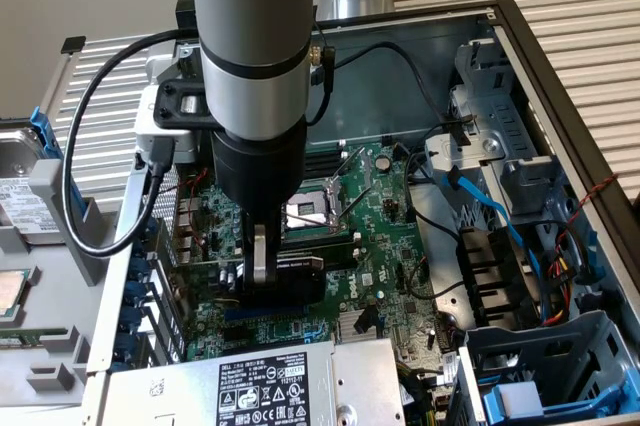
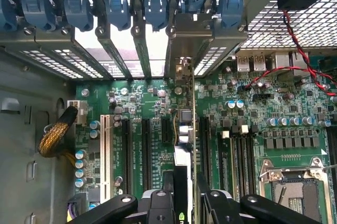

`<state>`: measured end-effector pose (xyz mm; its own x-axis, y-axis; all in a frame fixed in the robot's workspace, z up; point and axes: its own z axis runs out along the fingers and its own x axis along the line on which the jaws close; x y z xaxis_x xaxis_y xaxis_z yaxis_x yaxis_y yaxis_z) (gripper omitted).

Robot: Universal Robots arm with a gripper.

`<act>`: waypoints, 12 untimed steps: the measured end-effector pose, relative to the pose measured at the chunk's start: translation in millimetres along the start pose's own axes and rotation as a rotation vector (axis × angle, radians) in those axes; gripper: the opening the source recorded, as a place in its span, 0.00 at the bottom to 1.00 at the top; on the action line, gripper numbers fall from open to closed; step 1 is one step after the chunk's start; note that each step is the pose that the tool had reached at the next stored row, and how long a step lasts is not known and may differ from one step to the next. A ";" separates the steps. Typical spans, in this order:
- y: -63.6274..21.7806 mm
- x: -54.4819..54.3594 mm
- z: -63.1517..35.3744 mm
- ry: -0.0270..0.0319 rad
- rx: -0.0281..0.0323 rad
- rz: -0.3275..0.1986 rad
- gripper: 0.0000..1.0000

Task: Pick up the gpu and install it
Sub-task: 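Insert the gpu into the slot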

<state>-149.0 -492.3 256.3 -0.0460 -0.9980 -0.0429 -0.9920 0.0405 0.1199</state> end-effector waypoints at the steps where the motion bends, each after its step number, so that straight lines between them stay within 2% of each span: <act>1: 0.0 0.0 0.0 0.0006 -0.0001 0.000 0.27; 12: -1.8 -0.1 -0.3 0.0007 0.0000 0.000 0.27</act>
<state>-147.2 -492.3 256.4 -0.0461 -0.9980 -0.0421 -0.9919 0.0408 0.1199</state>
